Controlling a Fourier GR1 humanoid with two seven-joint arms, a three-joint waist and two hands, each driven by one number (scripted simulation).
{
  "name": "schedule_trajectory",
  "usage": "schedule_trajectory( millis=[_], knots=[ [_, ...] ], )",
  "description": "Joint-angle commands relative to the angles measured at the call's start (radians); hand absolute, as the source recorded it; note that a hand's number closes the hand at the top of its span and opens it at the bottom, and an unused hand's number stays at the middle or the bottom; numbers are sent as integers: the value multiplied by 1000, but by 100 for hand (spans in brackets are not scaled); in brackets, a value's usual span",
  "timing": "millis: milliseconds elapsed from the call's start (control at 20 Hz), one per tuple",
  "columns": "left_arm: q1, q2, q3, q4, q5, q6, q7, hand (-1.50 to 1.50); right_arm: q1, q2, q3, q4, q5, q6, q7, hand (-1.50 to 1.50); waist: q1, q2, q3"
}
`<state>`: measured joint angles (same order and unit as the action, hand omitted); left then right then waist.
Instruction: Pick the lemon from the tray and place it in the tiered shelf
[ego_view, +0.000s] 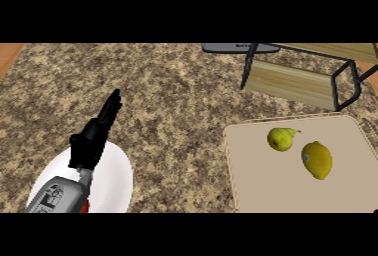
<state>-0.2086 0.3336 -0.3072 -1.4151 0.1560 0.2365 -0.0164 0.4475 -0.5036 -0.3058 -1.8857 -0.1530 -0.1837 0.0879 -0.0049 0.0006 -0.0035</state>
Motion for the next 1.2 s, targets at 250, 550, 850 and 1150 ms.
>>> schedule_trajectory(
  millis=[250, 550, 850, 1150],
  knots=[
    [-36, -12, 19, -31, -15, 0, 63, 0, 48, -138, 133, -297, 242, 2, 474, -150, 6, 0, 2],
    [26, -48, 47, -7, -70, -31, 8, 0, -65, -75, 119, -341, 299, 90, 607, -150, 4, -1, 3],
    [28, -70, 47, -102, -113, -30, 116, 0, -156, 15, 187, -313, 447, 96, 658, -150, 8, -1, 4],
    [-2, -112, 117, 6, -136, -90, 42, 0, -151, 110, 172, -319, 528, 157, 659, -150, 1, -1, 4]
  ],
)
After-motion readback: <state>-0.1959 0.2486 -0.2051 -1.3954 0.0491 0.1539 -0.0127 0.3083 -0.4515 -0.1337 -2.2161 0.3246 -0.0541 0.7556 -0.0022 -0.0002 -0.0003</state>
